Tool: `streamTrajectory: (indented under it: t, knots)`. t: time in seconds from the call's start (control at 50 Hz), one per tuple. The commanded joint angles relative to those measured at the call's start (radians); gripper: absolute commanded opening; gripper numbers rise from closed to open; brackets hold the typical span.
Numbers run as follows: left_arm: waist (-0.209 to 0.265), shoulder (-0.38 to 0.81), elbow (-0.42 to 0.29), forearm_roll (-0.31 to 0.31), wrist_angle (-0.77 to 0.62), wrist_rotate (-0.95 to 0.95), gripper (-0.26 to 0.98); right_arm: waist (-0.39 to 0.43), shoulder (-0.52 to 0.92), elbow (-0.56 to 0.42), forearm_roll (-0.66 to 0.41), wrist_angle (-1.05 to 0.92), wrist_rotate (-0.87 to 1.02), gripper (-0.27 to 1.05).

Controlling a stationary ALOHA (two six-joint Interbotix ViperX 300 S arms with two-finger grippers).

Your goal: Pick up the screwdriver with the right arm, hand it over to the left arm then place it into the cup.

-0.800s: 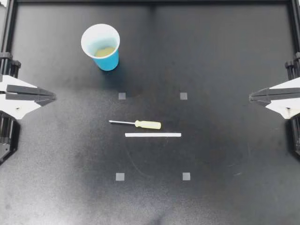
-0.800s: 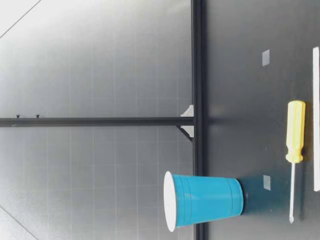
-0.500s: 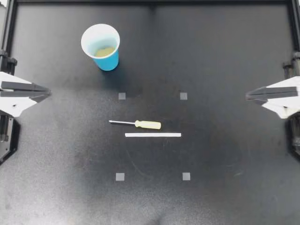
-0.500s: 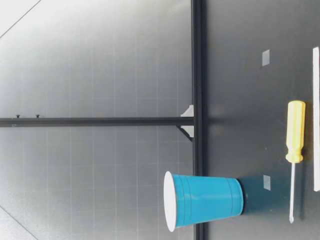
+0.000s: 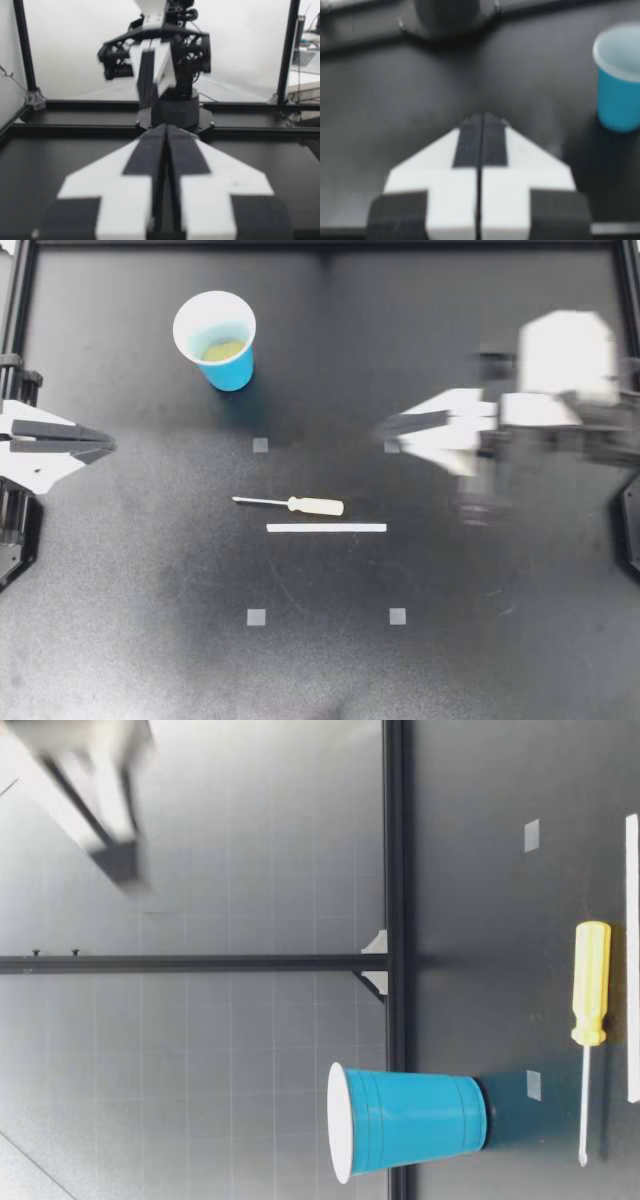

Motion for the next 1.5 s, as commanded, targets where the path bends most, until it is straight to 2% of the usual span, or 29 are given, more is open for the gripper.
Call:
streamTrajectory:
  t: [0.0, 0.24, 0.36, 0.46, 0.66, 0.74, 0.94, 1.48]
  knots:
    - [0.000, 0.009, -0.006, -0.003, -0.011, -0.002, 0.13, -0.014, 0.069, -0.103, -0.011, 0.103, -0.003, -0.01]
    - [0.000, 0.009, 0.005, -0.003, -0.011, 0.000, 0.13, -0.017, 0.273, -0.298, -0.066, 0.388, -0.006, -0.01]
    - [0.000, 0.009, 0.008, -0.003, -0.011, 0.003, 0.13, -0.017, 0.354, -0.377, -0.078, 0.494, -0.012, 0.06]
    - [0.002, 0.009, 0.011, -0.003, -0.011, 0.006, 0.13, -0.017, 0.423, -0.437, -0.081, 0.568, -0.014, 0.19]
    - [0.000, 0.008, 0.017, -0.003, -0.011, 0.014, 0.13, -0.014, 0.548, -0.548, -0.080, 0.669, -0.015, 0.60]
    - [0.002, 0.009, 0.018, -0.003, -0.009, 0.014, 0.13, -0.011, 0.586, -0.578, -0.080, 0.693, -0.014, 0.68]
    - [0.000, 0.008, 0.026, -0.002, -0.009, 0.011, 0.13, 0.003, 0.657, -0.618, -0.078, 0.724, -0.014, 0.66]
    - [0.000, 0.008, 0.028, -0.003, -0.006, 0.003, 0.13, 0.018, 0.732, -0.614, -0.078, 0.686, -0.012, 0.61]
